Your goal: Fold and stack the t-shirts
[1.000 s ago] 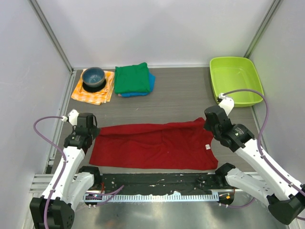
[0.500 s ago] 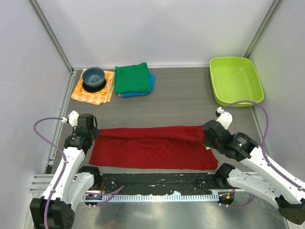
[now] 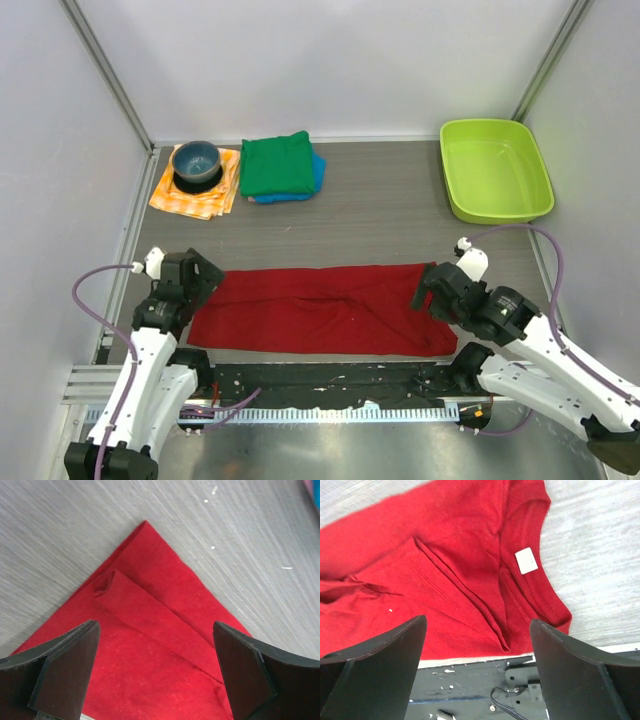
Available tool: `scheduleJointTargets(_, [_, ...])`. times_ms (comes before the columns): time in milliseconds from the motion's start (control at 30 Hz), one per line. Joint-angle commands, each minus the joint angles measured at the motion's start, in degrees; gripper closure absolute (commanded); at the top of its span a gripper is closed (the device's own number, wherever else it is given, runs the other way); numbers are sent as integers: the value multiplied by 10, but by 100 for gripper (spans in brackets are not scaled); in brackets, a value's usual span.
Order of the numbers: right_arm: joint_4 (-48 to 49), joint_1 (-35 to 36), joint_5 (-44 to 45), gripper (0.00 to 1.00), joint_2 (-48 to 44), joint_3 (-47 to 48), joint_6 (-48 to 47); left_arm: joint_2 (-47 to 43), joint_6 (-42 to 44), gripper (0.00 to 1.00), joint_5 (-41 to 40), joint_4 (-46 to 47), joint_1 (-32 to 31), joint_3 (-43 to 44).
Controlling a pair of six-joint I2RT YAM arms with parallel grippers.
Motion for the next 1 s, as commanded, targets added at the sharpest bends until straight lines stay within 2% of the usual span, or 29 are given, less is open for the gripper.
scheduleJointTargets(0, [77,3,50,6,60,59,-53,-14,-17,0,43,54,-2,13])
scheduleJointTargets(100, [157,3,53,3,138,58,-78,44,3,0,81,106,-4,37])
scheduleJointTargets(200, [247,3,50,0,212,52,-100,152,28,0,128,148,-19,77])
scheduleJointTargets(233, [286,1,62,0,230,49,-107,201,34,0,123,150,-30,90])
scheduleJointTargets(367, [359,-23,47,0,301,50,-126,303,66,0,92,145,-64,162])
scheduleJointTargets(533, [411,-50,18,0,354,42,-142,360,64,0,85,159,-65,175])
scheduleJointTargets(967, [498,-114,-43,1,406,-24,-150,472,55,0,93,221,-75,109])
